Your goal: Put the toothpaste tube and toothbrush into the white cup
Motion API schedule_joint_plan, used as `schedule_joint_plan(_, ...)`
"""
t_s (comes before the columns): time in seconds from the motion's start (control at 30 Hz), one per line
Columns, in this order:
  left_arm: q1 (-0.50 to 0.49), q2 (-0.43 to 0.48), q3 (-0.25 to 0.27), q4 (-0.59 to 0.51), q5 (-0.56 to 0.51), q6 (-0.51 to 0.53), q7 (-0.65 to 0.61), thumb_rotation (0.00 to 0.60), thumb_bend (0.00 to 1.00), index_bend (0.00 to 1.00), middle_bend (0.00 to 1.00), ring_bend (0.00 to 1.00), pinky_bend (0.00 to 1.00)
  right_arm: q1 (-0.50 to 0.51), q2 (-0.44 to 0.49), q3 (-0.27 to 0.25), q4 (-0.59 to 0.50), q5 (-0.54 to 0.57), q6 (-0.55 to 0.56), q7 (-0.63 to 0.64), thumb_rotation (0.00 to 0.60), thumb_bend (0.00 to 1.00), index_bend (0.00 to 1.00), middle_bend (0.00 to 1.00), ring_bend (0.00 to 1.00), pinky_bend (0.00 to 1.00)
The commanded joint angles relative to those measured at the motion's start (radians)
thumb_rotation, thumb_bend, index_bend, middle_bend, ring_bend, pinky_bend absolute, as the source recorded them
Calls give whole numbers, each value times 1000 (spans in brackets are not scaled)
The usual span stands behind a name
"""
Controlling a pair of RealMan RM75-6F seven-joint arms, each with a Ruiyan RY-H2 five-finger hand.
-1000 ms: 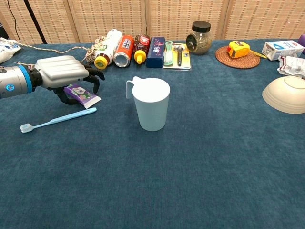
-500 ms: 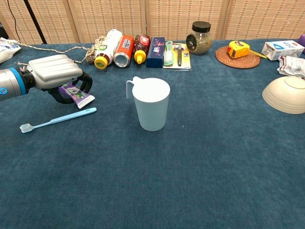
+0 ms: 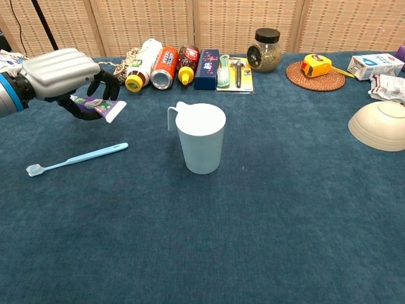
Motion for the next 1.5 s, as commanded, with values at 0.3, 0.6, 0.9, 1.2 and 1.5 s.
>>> schedule_joint_plan(0.3, -4, 214, -124, -428, -79, 193, -75, 600, 541, 819, 585, 576, 716, -5, 6, 1, -14, -10, 7, 5, 600, 307, 0, 0, 0, 29)
schedule_joint_plan(0.6, 28, 475, -247, -1029, -145, 276, -167, 600, 534, 819, 585, 576, 716, -4, 2, 0, -19, -14, 2, -11, 600, 306, 0, 0, 0, 29)
schedule_joint_plan(0.9, 15, 461, -258, -1166, -188, 161, -234, 600, 534, 819, 585, 570, 716, -1, -3, -2, -20, -15, -7, -21, 600, 306, 0, 0, 0, 29)
schedule_joint_plan(1.2, -16, 313, -252, -1118, -226, 47, -308, 600, 534, 814, 585, 561, 716, 0, -6, 1, -12, -6, -17, -18, 600, 306, 0, 0, 0, 29)
schedule_joint_plan(1.5, -30, 226, -262, -1073, -232, 3, -331, 600, 534, 813, 585, 560, 716, -2, -7, 5, -3, 5, -22, -10, 600, 307, 0, 0, 0, 29)
